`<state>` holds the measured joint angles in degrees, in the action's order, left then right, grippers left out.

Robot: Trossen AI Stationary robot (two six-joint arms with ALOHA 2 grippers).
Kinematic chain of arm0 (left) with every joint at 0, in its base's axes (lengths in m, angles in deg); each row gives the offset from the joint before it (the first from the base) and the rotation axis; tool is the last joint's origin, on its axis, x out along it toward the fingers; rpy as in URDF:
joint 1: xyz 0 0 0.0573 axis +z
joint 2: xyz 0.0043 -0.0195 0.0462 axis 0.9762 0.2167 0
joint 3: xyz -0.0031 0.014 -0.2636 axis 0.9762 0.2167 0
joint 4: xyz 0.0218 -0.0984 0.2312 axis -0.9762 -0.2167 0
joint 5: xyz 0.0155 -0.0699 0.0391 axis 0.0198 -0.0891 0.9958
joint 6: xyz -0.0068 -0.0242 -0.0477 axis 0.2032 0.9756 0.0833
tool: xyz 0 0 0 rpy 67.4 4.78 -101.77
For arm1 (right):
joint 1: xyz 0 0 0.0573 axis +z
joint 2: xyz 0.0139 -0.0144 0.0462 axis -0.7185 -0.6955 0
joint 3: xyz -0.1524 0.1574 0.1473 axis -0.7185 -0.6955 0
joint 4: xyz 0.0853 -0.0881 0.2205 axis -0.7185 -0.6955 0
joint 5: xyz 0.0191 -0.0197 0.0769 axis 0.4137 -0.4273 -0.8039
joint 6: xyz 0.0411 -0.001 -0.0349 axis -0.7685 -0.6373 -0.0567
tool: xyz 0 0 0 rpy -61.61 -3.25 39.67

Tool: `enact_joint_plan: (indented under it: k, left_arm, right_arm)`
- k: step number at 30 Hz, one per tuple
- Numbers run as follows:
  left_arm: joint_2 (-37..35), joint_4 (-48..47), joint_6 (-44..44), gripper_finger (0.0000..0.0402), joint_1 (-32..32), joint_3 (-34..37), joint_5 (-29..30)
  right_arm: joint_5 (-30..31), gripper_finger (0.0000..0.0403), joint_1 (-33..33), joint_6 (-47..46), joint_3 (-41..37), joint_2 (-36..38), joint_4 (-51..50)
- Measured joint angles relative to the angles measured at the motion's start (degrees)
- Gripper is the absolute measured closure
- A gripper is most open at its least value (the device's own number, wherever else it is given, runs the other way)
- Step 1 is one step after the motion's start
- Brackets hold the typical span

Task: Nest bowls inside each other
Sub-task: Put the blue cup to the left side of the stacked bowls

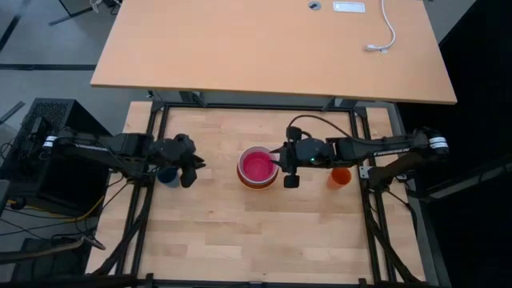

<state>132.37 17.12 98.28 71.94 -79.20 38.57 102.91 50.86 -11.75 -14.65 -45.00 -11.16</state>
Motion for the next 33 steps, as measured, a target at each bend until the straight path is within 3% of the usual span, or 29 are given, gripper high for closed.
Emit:
enact_joint_plan:
  k: [12,23,26,33]
  left_arm:
    - [-1.94,-18.64,10.45,0.0379,-2.91,-7.21,1.33]
    - [-2.18,-36.54,24.69,0.0382,-9.37,-7.31,0.68]
    - [-1.82,-35.32,25.59,0.0375,-11.22,-7.23,-1.68]
    - [0.91,-34.83,25.62,0.0314,-14.14,-7.21,-4.80]
  right_arm:
    - [-0.03,0.0307,-2.44,0.11,-0.23,0.49,-2.97]
    - [-0.38,0.0306,-3.54,0.27,-0.23,0.49,-3.74]
    - [-0.50,0.0311,-3.58,0.31,-0.21,0.49,-3.74]
    - [-0.76,0.0300,-3.63,-0.62,-0.23,0.49,-3.70]
